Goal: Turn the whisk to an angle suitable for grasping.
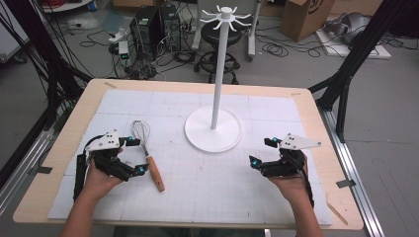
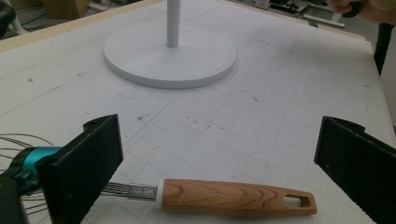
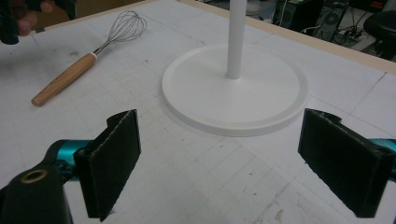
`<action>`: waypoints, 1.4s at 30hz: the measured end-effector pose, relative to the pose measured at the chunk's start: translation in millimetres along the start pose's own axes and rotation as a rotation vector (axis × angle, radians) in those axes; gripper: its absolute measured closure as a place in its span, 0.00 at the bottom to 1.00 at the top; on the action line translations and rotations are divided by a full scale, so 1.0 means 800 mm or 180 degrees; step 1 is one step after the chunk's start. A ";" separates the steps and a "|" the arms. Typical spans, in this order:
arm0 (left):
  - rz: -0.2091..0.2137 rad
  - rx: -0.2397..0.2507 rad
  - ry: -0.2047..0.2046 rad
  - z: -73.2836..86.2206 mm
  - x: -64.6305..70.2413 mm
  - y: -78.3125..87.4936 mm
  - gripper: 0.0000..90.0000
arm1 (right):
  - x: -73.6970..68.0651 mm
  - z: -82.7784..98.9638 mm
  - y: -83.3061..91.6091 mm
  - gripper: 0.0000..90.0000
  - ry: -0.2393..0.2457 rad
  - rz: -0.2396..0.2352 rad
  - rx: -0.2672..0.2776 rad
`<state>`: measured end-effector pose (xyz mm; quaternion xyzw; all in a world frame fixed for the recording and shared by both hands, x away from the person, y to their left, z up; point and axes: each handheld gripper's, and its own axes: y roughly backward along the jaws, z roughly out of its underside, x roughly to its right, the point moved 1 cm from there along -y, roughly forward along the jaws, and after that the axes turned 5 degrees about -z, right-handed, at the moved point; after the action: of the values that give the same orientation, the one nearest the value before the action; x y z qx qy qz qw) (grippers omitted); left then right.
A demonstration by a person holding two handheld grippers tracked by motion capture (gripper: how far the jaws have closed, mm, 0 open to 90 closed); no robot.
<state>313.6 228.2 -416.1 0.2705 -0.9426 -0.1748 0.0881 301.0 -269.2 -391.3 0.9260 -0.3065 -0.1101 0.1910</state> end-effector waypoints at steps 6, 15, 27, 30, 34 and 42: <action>-0.0027 -0.0046 -0.0015 0.000 0.000 -0.001 0.02 | 0.002 0.004 -0.001 0.14 -0.0020 -0.0012 -0.0035; -0.0021 -0.0069 -0.0034 0.000 0.001 0.000 0.02 | -0.003 0.000 0.000 0.14 0.0022 -0.0005 -0.0011; -0.0062 -0.0234 -0.0101 0.003 0.003 -0.004 0.02 | -0.004 0.001 -0.005 0.14 0.0033 -0.0007 -0.0056; -0.0079 -0.0259 -0.0102 0.004 0.003 -0.005 0.02 | -0.004 0.001 -0.006 0.14 0.0033 -0.0002 -0.0061; -0.0085 -0.0264 -0.0118 0.003 0.003 -0.005 0.02 | -0.006 0.000 -0.007 0.14 0.0037 -0.0016 -0.0068; -0.0075 -0.0261 -0.0158 -0.001 0.005 -0.005 0.02 | -0.006 0.000 -0.006 0.14 0.0024 -0.0004 -0.0056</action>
<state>312.2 222.9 -416.8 0.2733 -0.9333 -0.2211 0.0736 299.7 -262.9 -393.0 0.9248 -0.3043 -0.1094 0.2003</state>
